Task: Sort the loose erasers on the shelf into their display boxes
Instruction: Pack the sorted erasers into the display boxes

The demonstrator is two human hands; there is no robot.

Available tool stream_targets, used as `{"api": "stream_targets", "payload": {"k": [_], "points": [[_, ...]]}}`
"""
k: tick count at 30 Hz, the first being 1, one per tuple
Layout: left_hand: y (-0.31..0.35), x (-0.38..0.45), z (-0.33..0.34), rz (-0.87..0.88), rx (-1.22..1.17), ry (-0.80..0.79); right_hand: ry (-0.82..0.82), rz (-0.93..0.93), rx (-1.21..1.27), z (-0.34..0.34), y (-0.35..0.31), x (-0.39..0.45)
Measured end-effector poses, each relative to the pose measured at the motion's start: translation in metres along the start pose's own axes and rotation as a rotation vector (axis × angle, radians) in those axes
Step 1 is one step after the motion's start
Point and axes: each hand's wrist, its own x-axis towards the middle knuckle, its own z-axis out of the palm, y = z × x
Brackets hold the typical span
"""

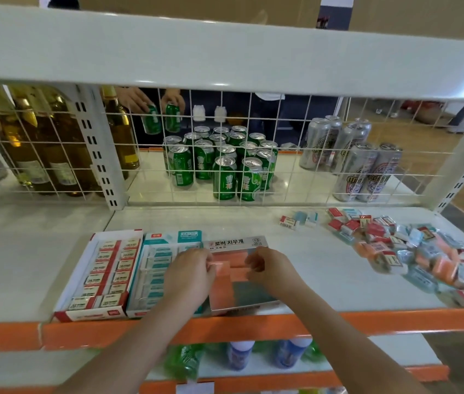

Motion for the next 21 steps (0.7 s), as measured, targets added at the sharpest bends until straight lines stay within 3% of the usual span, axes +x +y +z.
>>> {"api": "stream_targets", "payload": {"k": [8,14,21], "points": [[-0.005,0.007,-0.006,0.152,0.149,-0.092,-0.059,-0.150,-0.262,-0.002,0.002,0.002],[-0.002,0.011,-0.009,0.331,0.209,-0.202,-0.050,-0.192,-0.295,-0.002,0.001,0.009],[-0.004,0.016,-0.010,0.397,0.252,-0.305,-0.097,-0.241,-0.362,-0.004,-0.004,0.013]]}}
